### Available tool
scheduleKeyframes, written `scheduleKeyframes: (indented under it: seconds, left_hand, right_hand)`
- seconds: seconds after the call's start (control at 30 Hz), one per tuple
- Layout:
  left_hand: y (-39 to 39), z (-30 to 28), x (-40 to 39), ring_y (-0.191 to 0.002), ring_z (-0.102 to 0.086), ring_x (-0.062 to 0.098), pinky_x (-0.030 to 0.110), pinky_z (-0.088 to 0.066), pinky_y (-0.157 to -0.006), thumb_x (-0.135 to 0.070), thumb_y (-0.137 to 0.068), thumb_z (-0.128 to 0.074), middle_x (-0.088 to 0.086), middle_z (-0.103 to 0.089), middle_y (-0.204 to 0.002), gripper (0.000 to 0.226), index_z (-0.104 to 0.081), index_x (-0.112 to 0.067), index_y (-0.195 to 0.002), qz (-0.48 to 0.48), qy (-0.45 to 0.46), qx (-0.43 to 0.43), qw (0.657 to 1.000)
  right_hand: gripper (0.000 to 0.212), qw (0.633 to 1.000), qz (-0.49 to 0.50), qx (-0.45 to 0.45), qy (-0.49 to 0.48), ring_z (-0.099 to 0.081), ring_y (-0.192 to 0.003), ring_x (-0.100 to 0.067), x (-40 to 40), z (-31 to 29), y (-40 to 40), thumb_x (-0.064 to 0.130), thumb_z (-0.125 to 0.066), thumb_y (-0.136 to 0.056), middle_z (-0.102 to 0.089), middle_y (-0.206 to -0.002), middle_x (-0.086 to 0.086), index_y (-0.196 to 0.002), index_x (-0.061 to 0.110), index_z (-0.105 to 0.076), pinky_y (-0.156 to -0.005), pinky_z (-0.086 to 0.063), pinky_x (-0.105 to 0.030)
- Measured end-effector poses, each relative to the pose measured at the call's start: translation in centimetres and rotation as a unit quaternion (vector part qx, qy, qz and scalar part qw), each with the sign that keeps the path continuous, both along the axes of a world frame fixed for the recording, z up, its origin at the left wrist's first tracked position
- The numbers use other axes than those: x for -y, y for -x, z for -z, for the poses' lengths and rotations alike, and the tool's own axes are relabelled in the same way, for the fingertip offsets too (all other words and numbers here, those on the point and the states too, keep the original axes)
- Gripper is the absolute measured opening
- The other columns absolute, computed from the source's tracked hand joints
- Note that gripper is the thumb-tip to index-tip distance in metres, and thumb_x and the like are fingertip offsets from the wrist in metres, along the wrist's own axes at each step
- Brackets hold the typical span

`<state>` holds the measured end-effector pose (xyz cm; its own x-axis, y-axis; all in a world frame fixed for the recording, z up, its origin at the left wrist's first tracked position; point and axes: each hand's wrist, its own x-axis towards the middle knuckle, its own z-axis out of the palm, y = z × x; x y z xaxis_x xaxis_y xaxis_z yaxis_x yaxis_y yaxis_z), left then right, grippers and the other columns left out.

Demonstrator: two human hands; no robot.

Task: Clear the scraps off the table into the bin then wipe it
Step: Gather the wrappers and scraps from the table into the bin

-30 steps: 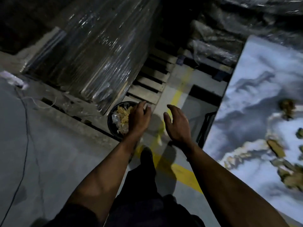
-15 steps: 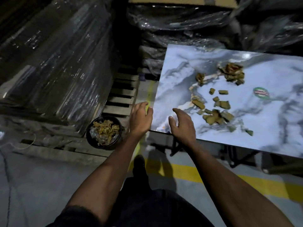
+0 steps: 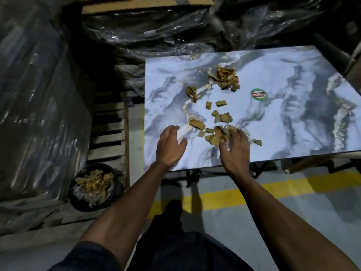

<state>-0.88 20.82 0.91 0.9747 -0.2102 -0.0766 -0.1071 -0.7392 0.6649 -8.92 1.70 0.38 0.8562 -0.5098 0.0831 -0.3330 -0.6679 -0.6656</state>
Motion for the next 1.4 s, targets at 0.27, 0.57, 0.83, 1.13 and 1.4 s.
scheduleKeyframes:
  seconds: [0.27, 0.57, 0.83, 1.13, 1.4]
  left_hand:
    - [-7.7, 2.2, 2.0, -0.136, -0.037, 0.028, 0.038, -0.031, -0.113, -0.034, -0.091, -0.053, 0.011, -0.041, -0.147, 0.057, -0.043, -0.009, -0.141, 0.076, 0.018, -0.039, 0.996]
    - [-12.2, 2.7, 3.0, -0.138, -0.035, 0.022, 0.031, -0.027, -0.113, -0.022, -0.092, -0.055, 0.006, -0.041, -0.149, 0.051, -0.043, -0.012, -0.141, 0.067, 0.045, -0.034, 0.996]
    - [-16.2, 3.5, 3.6, -0.139, -0.031, 0.02, 0.029, -0.023, -0.114, -0.033, -0.095, -0.042, 0.003, -0.037, -0.151, 0.049, -0.041, -0.016, -0.141, 0.042, 0.044, -0.03, 0.998]
    - [-19.8, 3.9, 7.0, -0.149, -0.01, 0.018, 0.031, -0.006, -0.119, -0.034, -0.103, -0.034, 0.002, -0.016, -0.162, 0.051, -0.025, -0.024, -0.152, 0.065, 0.004, -0.031, 0.997]
    - [-21.7, 5.0, 10.3, -0.143, -0.031, 0.028, 0.045, -0.02, -0.118, -0.054, -0.091, -0.005, 0.009, -0.04, -0.151, 0.075, -0.045, -0.015, -0.142, 0.026, -0.052, -0.013, 0.998]
  right_hand:
    - [0.062, 0.948, 0.301, -0.031, -0.096, -0.02, -0.146, -0.029, 4.8, 2.3, -4.5, 0.037, -0.048, -0.098, -0.02, -0.16, -0.013, -0.151, 0.011, -0.028, -0.117, -0.02, -0.041]
    - [0.067, 0.982, 0.167, -0.091, 0.004, -0.025, -0.144, -0.035, 0.5, 3.4, -12.0, 0.039, -0.026, -0.094, -0.032, -0.154, -0.023, -0.148, -0.001, -0.031, -0.119, -0.015, -0.042]
    - [0.063, 0.997, -0.002, -0.009, 0.073, -0.026, -0.144, -0.027, 3.9, 1.5, -14.2, 0.049, -0.041, -0.095, -0.031, -0.156, -0.015, -0.146, 0.011, -0.039, -0.116, -0.022, -0.038]
    - [0.044, 0.811, -0.486, 0.071, 0.317, -0.033, -0.143, -0.035, 2.6, 4.4, -12.5, 0.042, -0.037, -0.102, -0.039, -0.153, -0.013, -0.141, 0.027, -0.052, -0.119, -0.019, -0.051]
    - [0.059, 0.791, -0.481, -0.005, 0.376, -0.046, -0.132, -0.04, 9.5, 5.0, -19.0, 0.038, -0.044, -0.087, -0.048, -0.146, -0.016, -0.142, 0.018, -0.048, -0.113, -0.031, -0.052]
